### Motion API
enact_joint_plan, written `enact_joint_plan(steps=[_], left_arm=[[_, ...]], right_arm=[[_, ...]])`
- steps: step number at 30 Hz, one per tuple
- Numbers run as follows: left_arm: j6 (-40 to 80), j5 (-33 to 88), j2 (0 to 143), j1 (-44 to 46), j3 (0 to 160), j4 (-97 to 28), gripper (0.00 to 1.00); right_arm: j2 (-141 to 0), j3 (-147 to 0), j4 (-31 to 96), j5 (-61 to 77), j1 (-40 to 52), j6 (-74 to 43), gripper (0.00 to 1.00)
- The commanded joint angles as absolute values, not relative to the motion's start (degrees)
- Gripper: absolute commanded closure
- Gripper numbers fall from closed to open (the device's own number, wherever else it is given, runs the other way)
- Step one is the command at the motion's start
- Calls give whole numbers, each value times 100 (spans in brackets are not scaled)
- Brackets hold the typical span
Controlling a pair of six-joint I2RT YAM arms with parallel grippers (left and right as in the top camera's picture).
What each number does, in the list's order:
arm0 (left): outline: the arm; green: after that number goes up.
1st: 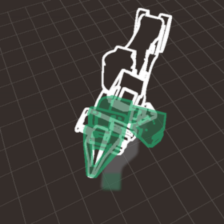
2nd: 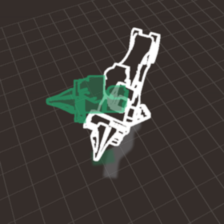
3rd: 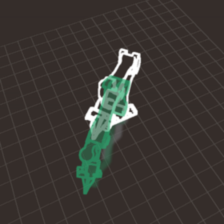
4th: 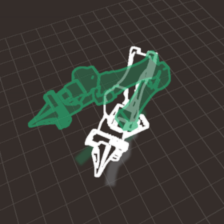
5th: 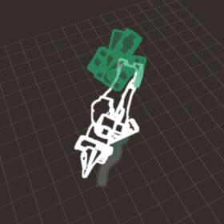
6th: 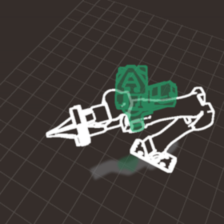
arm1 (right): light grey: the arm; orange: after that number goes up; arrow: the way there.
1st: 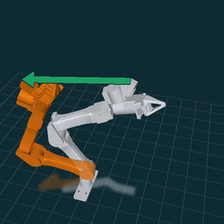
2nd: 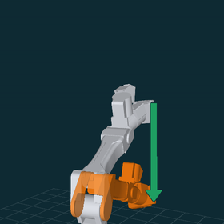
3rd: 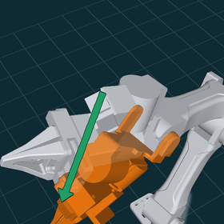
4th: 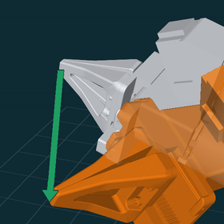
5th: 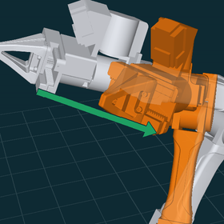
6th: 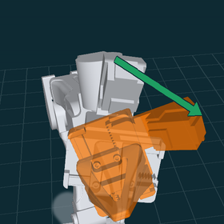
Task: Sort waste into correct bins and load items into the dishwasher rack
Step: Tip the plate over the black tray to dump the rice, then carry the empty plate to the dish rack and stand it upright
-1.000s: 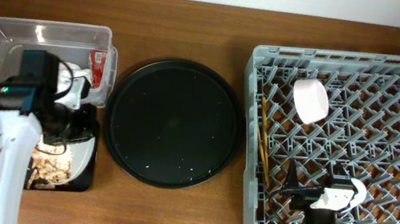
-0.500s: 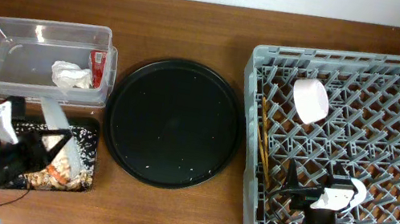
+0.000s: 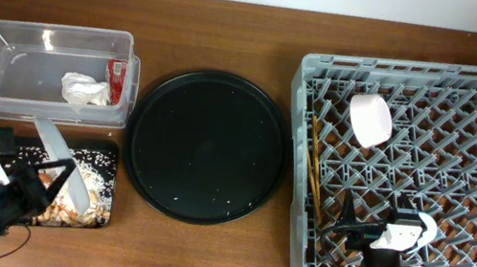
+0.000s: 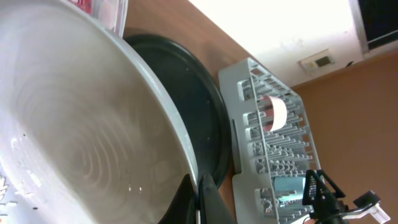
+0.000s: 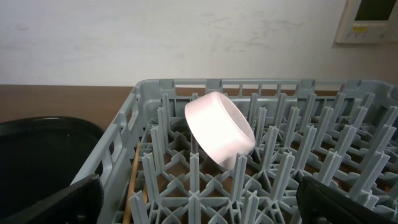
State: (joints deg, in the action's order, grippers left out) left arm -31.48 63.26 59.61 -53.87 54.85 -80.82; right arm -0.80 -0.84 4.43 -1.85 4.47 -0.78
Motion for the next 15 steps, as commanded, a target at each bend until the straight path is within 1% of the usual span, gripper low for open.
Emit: enact_joint_plan(steps=[1,2,3,4,6,8,11,12,13,15], left_arm=[[-1756,5131,5889,-5422,5446,-7797,100],[-1750,5269,5889,-5404,5446,-7701,100],[-2283,5992,5889,-5343,5446,-7754,100],[-2650,6383,5889,-5293,5446,-7815,100],[-2775,6292,5896,-5293,5446,-7732,100],[-2650,5927,5896,-5280,5446,-7769,100],[-2650,5999,5896,-5249,5446,-7819,100],[-3321,6982,5894,-4998,5446,-7878,100],[-3651,7295,5894,-4727,5448,-7878,100],[-3472,7319,5918,-4005,5448,-7354,100]], right_arm=[[-40,-40,469,-174,410,-43,2],[-40,-40,469,-174,410,-43,2],[-40,-40,469,-174,410,-43,2],[-40,-40,469,-174,410,-43,2],[-40,-40,469,-174,410,-43,2],[-40,-40,469,-174,410,-43,2],[-40,-40,469,-174,410,-43,2],[-40,-40,469,-174,410,-43,2],[-40,-40,469,-174,410,-43,2],[-40,-40,469,-174,410,-43,2]])
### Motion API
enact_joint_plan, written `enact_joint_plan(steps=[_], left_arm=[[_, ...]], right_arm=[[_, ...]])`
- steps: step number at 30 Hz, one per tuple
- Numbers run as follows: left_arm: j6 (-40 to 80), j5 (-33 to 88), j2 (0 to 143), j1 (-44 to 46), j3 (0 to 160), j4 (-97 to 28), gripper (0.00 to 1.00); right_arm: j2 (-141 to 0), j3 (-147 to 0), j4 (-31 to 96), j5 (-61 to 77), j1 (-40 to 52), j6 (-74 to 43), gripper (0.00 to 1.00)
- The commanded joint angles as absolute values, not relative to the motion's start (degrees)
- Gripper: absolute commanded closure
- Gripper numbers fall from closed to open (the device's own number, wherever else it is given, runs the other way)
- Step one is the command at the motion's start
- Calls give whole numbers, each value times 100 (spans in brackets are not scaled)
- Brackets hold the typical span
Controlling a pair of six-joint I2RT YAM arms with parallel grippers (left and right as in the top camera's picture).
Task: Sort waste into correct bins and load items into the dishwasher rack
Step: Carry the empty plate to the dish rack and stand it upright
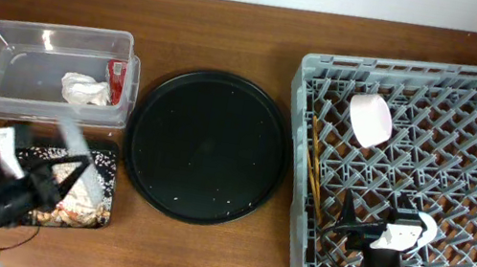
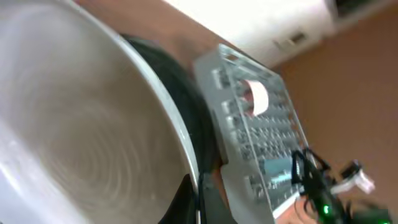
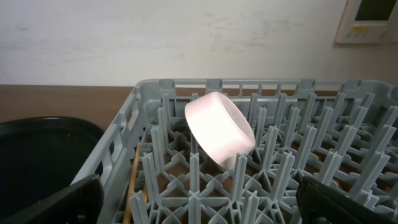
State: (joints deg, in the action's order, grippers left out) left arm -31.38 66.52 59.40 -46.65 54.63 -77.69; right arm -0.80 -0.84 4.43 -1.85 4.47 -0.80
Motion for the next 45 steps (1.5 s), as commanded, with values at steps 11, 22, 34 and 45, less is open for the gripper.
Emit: enact_joint_plan(steps=[11,22,34,45], left_arm=[[685,6495,5819,-1321,5463,-2982,100],[3907,4375,9273,3238,5463,3863,100],[4834,2727,9931,3820,5463,3166,79],[4047,3817,9931,2781,5463,3336,1]], right_arm=[[-40,-40,469,-174,410,-43,2],[-40,-40,469,-174,410,-43,2],[-40,-40,469,-174,410,-43,2],[-40,-40,469,-174,410,-43,2]])
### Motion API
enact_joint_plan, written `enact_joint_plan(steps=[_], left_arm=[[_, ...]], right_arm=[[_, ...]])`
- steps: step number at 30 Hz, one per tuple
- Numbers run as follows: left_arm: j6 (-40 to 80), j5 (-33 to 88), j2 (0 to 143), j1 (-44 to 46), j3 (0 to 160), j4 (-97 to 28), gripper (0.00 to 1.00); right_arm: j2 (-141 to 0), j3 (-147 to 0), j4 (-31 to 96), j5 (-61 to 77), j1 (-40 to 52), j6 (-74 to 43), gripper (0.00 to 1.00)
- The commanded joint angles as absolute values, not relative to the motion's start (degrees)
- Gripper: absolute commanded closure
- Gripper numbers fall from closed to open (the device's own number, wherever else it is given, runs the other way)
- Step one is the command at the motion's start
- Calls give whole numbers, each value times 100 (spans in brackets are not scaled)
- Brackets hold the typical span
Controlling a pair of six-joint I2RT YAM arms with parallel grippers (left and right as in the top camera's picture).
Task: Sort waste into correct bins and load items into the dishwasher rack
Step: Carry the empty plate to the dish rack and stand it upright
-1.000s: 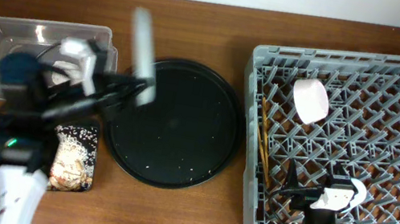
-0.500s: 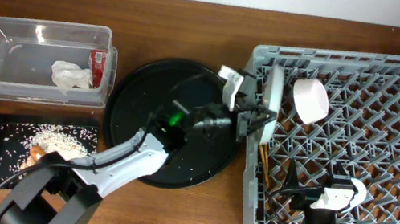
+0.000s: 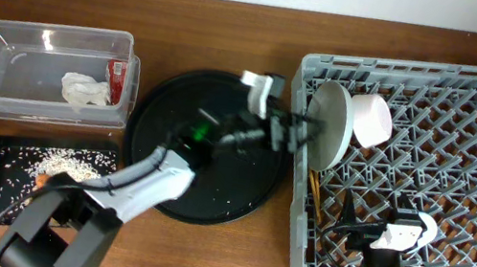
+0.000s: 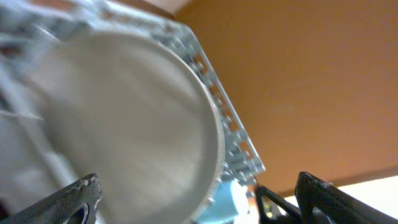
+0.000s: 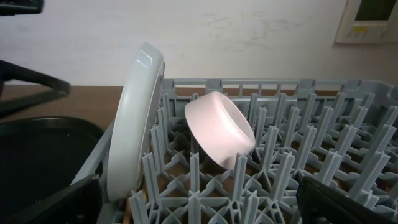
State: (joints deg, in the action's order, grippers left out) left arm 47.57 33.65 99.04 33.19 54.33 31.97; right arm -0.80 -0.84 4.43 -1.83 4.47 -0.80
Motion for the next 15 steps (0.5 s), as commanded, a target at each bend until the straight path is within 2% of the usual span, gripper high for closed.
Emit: enact_joint_plan(steps=[1,2,4,7,11,15], left_arm=[[3481,4097,9926,2598,5463,3500,1],[3072,4274,9889,2423,5463,3581,1],[3017,4689,9513,1835,5463,3481,1],[2443,4932,8774,1378,5463,2700,1],[1448,4663,7041,829,5463,659,1],[-510,3282,5076,370,5463,-1796,1]], right_arm=[[-40,-40,469,-174,410,-43,2],[-40,-40,469,-174,410,-43,2],[-40,-40,469,-174,410,-43,2],[-40,-40,469,-174,410,-43,2],[-40,-40,469,-174,410,-43,2],[-40,-40,469,-174,410,-43,2]])
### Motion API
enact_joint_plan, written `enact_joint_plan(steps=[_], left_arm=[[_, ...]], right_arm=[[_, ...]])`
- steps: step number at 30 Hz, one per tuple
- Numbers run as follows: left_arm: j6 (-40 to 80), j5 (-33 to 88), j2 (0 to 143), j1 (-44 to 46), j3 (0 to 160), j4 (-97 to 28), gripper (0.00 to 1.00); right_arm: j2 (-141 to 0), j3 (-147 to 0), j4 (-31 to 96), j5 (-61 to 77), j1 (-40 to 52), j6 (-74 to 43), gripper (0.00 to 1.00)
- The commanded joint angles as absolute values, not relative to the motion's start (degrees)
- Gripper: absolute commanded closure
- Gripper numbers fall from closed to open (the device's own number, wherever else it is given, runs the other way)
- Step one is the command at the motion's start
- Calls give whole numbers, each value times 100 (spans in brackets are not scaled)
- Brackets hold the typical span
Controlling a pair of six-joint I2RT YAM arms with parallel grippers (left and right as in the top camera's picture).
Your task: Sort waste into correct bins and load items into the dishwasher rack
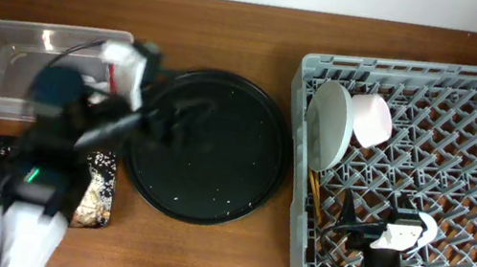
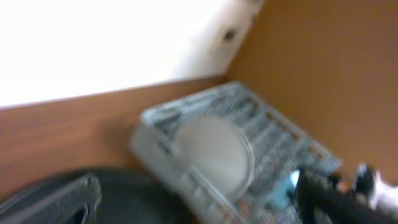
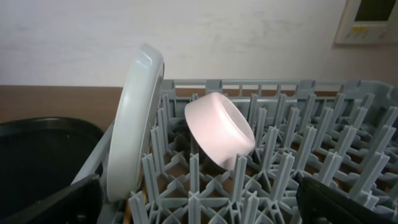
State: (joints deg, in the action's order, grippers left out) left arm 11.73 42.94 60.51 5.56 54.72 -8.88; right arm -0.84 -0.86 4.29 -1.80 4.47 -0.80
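Note:
A white plate (image 1: 330, 120) stands on edge in the left part of the grey dishwasher rack, next to a pink cup (image 1: 372, 117); both also show as the plate (image 3: 134, 124) and the cup (image 3: 219, 127). My left gripper (image 1: 168, 120) is blurred over the left side of the round black tray (image 1: 214, 163), open and holding nothing. The left wrist view is blurred, with the gripper (image 2: 196, 205) facing the far-off plate (image 2: 214, 152). My right gripper (image 3: 199, 205) rests open at the rack's front, holding nothing.
Wooden chopsticks (image 1: 314, 175) lie in the rack below the plate. A clear bin (image 1: 7, 66) at the back left holds crumpled paper and a red packet. A rectangular black tray (image 1: 97, 192) with rice scraps sits at the front left, partly under my left arm.
My left gripper was at the rack beside the plate. Now it is back over the left side of the round tray, still open. The plate stays on edge in the rack.
My left gripper was shut on the white plate, tilted over the black scrap tray, at the two oldest moments. Then the plate stood in the rack with the gripper open beside it. Now the left arm is away from the rack. The right arm never moved.

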Motion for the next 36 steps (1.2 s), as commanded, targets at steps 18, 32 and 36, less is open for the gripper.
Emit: enact_joint_plan(steps=[18,32,36], left_arm=[[-2198,1028,14,650,956,-1492,1],[-2198,1024,30,851,91,-436,1],[-2198,1024,30,851,91,-436,1]], right_arm=[[-40,-40,469,-174,410,-43,2],[-40,-40,469,-174,410,-43,2],[-40,-40,469,-174,410,-43,2]])
